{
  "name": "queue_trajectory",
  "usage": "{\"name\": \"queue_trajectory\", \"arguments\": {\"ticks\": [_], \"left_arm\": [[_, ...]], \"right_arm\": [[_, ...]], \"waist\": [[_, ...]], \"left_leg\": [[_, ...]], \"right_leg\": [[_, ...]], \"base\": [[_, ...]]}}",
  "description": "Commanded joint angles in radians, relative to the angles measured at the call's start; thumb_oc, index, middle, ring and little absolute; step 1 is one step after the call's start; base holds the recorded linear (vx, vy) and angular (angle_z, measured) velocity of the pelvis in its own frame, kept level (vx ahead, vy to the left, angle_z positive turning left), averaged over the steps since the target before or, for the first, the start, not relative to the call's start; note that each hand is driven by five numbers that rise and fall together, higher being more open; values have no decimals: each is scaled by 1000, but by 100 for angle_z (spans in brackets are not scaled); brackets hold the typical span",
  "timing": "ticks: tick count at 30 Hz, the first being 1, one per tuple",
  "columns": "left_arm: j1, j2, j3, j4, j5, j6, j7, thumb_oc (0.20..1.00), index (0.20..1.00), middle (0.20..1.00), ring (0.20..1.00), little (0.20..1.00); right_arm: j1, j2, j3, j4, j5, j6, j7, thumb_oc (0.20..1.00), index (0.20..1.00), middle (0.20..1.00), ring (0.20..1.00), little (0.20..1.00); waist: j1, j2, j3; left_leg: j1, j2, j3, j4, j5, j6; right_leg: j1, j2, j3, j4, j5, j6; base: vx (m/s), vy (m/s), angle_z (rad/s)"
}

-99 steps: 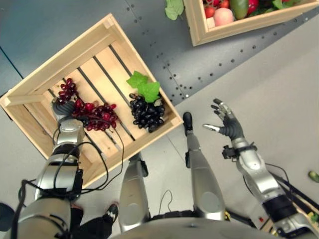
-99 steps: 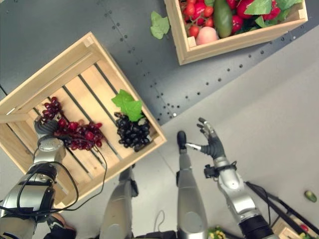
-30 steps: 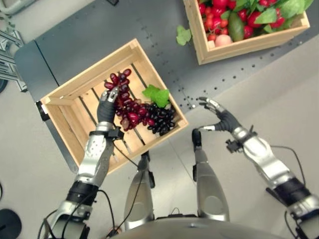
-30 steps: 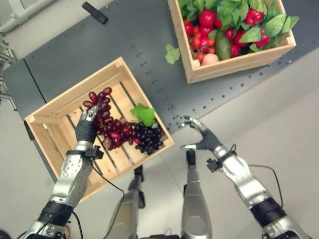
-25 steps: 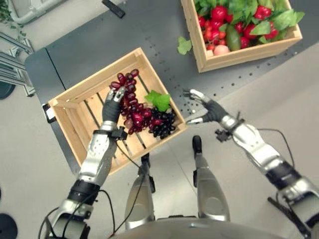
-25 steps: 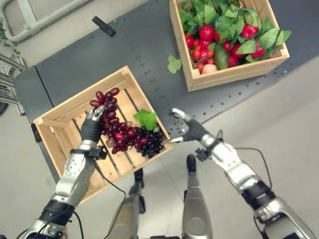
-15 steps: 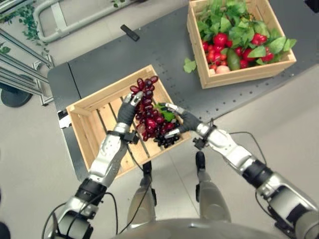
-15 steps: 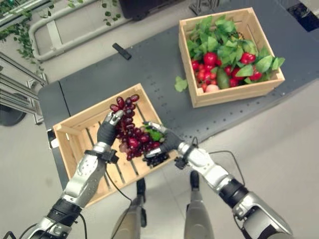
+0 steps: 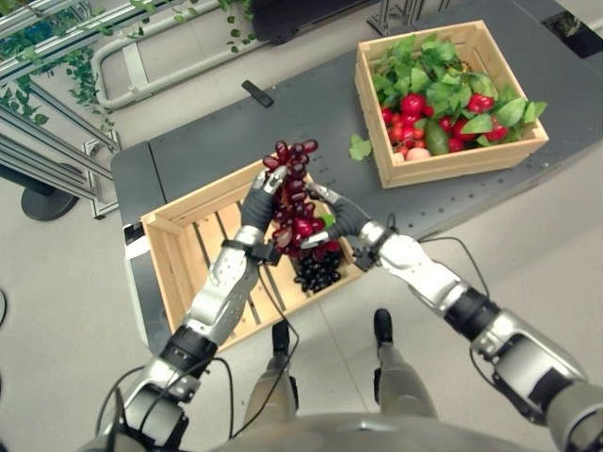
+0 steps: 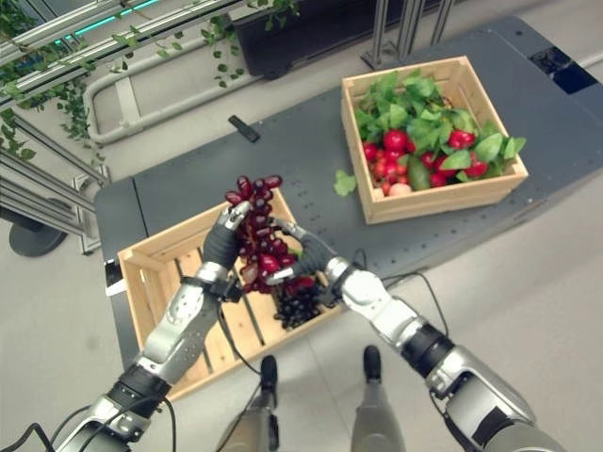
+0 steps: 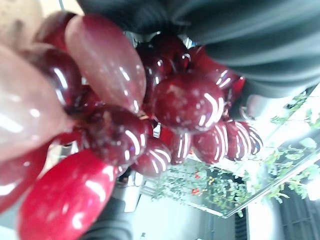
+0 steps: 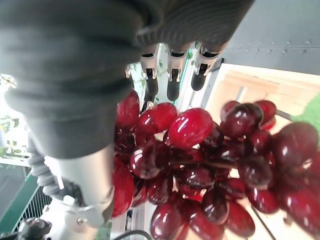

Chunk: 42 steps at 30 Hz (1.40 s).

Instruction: Pick up the fruits from the basket on one side to the basket on the other side

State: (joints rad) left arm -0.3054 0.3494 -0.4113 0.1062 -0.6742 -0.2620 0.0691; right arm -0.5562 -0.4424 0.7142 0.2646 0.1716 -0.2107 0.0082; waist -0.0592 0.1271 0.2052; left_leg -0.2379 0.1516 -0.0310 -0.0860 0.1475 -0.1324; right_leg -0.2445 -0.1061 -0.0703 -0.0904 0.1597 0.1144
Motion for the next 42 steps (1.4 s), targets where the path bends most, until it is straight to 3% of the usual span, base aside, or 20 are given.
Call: {"name": "queue_trajectory", "arguments": {"ticks": [1,11,24,25,26,27,42], "left_arm": [[-141,-40,-114,-16,-25,-57,-31,200,200,200,200,200],[-206,-86,-213,-21,-64,-55,-26,200,200,200,200,200],[-257,-114,-300,-55,-125,-40,-32,200,200,200,200,200],[-260,-115,-306,-60,-129,-40,-33,200,200,200,200,200],[-261,-117,-309,-61,-131,-38,-35,200,200,200,200,200],[-265,-119,-316,-63,-135,-36,-36,200,200,200,200,200],[-235,-121,-302,-61,-141,-34,-43,200,200,200,200,200]], "right_arm": [[-123,140,68,8,23,-54,3,1000,1000,1000,1000,1000],[-202,254,130,132,148,-33,10,1000,1000,1000,1000,1000],[-303,383,161,282,182,-19,-41,1000,1000,1000,1000,1000],[-310,383,165,280,172,-18,-45,533,533,533,533,533],[-310,382,166,276,167,-18,-47,533,533,533,533,533],[-310,376,161,268,153,-20,-62,200,200,200,200,200],[-191,273,72,230,180,-35,-95,200,200,200,200,200]], "waist": [[20,-36,-31],[28,-34,-31],[42,-43,-36],[43,-44,-36],[43,-44,-36],[44,-45,-36],[44,-75,-48]], "left_leg": [[-22,-41,-26,45,-50,22],[-29,-40,-34,46,-46,22],[-27,-45,-46,50,-46,19],[-26,-45,-46,50,-46,19],[-25,-45,-46,50,-46,18],[-24,-45,-47,49,-46,18],[7,-50,-63,50,-57,22]], "right_leg": [[21,95,-4,80,-209,-54],[21,96,-5,80,-211,-56],[29,95,-14,80,-212,-58],[31,95,-15,80,-213,-58],[32,95,-16,80,-213,-58],[35,93,-20,81,-214,-57],[76,88,-45,79,-217,-52]], "base": [[0,0,0],[0,0,0],[-4,0,3],[-12,4,7],[0,0,0],[0,0,0],[0,5,6]]}}
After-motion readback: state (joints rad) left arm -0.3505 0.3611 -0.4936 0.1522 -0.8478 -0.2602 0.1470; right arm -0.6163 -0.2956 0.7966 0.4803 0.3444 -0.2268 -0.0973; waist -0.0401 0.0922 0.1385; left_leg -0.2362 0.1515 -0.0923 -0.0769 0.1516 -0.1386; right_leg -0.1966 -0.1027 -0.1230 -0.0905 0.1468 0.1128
